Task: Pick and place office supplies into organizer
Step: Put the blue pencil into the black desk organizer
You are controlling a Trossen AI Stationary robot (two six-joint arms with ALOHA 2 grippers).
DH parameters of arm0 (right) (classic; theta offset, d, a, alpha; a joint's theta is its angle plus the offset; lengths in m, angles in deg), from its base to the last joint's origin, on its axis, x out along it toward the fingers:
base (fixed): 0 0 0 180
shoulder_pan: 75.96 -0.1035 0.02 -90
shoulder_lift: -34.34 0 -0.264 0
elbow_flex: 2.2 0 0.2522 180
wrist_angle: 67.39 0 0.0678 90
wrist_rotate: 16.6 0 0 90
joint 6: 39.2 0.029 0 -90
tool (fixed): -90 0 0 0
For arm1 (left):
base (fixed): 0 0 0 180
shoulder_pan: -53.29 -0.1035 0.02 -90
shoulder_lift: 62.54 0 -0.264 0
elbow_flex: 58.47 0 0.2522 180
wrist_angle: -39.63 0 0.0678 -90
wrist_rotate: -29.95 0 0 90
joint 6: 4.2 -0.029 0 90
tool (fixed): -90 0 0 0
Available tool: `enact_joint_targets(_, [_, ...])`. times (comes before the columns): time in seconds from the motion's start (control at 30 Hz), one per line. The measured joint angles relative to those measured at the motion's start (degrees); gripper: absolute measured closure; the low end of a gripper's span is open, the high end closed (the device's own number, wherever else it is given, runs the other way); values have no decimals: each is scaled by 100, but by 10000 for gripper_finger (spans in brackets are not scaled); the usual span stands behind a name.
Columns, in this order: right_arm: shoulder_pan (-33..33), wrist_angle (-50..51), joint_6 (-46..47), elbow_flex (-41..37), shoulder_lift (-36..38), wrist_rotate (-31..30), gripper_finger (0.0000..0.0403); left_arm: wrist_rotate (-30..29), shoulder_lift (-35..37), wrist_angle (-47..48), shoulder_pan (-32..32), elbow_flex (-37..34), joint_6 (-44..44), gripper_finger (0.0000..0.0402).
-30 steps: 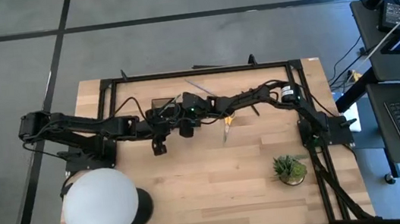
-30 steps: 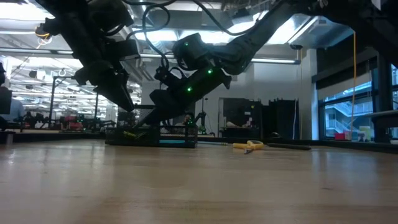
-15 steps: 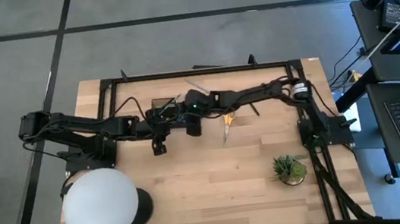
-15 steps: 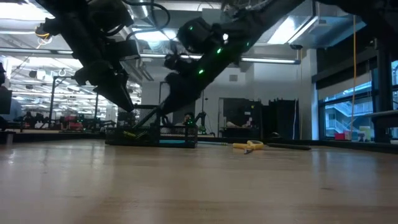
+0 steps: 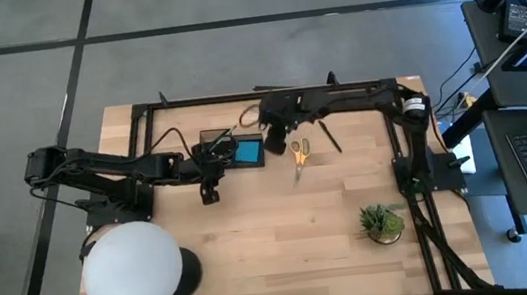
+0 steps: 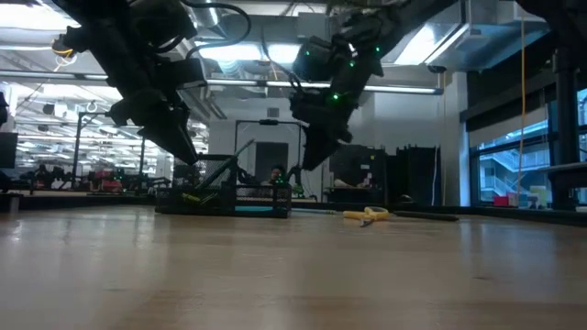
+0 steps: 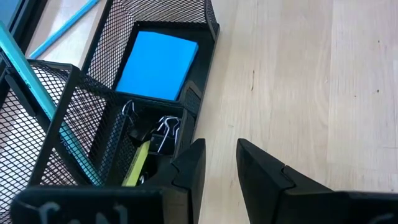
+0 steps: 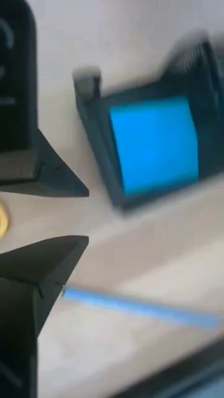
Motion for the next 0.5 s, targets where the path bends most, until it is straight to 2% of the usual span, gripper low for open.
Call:
enact_joint_targets(0.2, [497,75,91,0,0,-6,291,0,0,1,2,0,-1,315])
enact_joint_targets(0.5, [651,128,54,4,-66,-4,291,0,0,0,2,0,-16,315])
